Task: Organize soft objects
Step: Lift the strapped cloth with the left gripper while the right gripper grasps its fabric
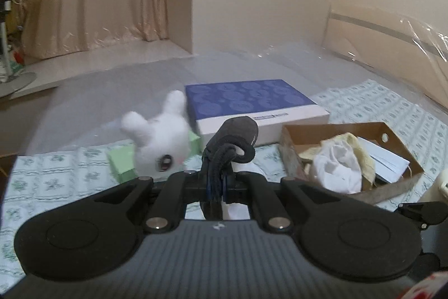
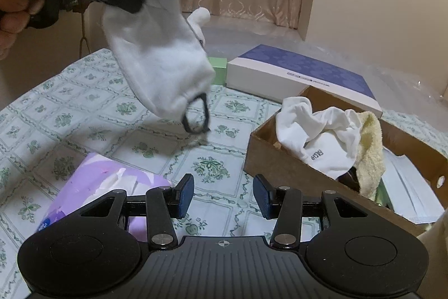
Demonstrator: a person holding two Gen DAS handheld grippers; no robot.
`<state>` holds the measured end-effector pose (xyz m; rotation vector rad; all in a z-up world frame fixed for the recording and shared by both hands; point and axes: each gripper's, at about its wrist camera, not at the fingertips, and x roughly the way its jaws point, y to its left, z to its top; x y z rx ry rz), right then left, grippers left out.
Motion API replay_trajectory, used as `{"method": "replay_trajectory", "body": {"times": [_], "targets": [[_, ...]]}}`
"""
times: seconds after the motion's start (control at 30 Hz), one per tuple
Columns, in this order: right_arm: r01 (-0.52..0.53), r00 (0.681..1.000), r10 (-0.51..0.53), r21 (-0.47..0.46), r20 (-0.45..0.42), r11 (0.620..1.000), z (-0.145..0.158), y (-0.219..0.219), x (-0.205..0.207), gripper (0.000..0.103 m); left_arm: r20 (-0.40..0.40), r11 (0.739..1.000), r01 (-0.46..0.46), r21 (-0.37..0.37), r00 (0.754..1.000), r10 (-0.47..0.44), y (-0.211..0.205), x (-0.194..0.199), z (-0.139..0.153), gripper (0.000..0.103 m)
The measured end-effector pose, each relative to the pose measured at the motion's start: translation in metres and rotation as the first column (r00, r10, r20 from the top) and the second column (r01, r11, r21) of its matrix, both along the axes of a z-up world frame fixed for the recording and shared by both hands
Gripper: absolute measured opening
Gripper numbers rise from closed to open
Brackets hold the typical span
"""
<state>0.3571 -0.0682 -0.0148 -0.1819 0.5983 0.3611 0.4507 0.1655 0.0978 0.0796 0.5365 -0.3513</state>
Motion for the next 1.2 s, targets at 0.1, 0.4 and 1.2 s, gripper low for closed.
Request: {"method": "replay_trajectory", "body": {"times": [0.1, 0.4, 1.2], "targets": [[-0.002, 1.000, 0.002, 0.017, -0.011, 1.000, 0.001, 0.001, 0.002, 0.047, -0.015, 0.999, -0.040, -0.007, 0.999, 0.039, 0.015, -0.007, -0.004, 0.005], [-0.008, 1.000, 0.009, 0.037, -0.014, 0.999, 0.008, 0.004, -0.003, 0.047, -0.083, 0.995, -0.098, 0.025, 0.992, 0.100, 0.039, -0.046, -0.043, 0.005], [-0.132, 0.990, 0.139, 0.150, -0.037, 0.980, 0.023, 0.017, -0.099, 0.047, -0.191, 0.941, -0.031, 0.336, 0.976, 0.101, 0.033, -0.161, -0.126, 0.008]]}}
